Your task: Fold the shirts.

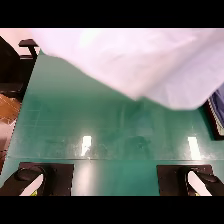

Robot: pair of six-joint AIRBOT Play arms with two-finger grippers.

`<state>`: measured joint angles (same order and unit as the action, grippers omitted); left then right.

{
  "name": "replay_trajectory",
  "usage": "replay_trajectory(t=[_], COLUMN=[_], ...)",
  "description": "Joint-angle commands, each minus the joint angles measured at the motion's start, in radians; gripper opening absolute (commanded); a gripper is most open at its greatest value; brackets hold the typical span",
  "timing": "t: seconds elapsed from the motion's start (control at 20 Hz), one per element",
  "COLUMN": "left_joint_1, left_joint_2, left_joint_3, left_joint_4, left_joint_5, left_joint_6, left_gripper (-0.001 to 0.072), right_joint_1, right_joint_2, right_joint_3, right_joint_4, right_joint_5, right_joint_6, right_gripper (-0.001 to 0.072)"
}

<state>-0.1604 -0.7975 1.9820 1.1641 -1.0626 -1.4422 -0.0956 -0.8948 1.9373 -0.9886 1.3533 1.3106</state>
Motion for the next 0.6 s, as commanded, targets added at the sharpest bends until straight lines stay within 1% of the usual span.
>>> replay_trajectory(t=[0.0,0.05,0.15,0.35,0.45,0.55], left_joint_1=[0.001,0.001,0.001,0.001,0.001,0.001], left_joint_2=[-0.047,-0.072,-0.141,-0.276,-0.319,-0.336], left_joint_3=[-0.002,-0.024,-0.089,-0.285,-0.417,-0.544], left_joint_4=[-0.013,-0.026,-0.045,-0.047,-0.045,-0.019], left_joint_5=[-0.059,-0.089,-0.178,-0.391,-0.409,-0.360], left_joint_6=[-0.001,-0.001,-0.001,0.003,0.018,0.048], left_gripper=[0.0023,0.0023,0.0023,0.0023,0.0023,0.0023], right_joint_1=[-0.021,0.000,0.090,0.307,0.397,0.467], right_joint_2=[-0.098,-0.138,-0.205,-0.352,-0.432,-0.509], right_joint_3=[0.135,0.135,0.056,-0.226,-0.371,-0.480], right_joint_4=[0.003,0.002,-0.005,-0.009,-0.009,-0.010], right_joint_5=[0.101,0.129,0.171,0.246,0.202,0.103], right_joint_6=[0.066,0.097,0.121,0.130,0.126,0.089], right_gripper=[0.0016,0.0015,0.0015,0.0016,0.0016,0.0016])
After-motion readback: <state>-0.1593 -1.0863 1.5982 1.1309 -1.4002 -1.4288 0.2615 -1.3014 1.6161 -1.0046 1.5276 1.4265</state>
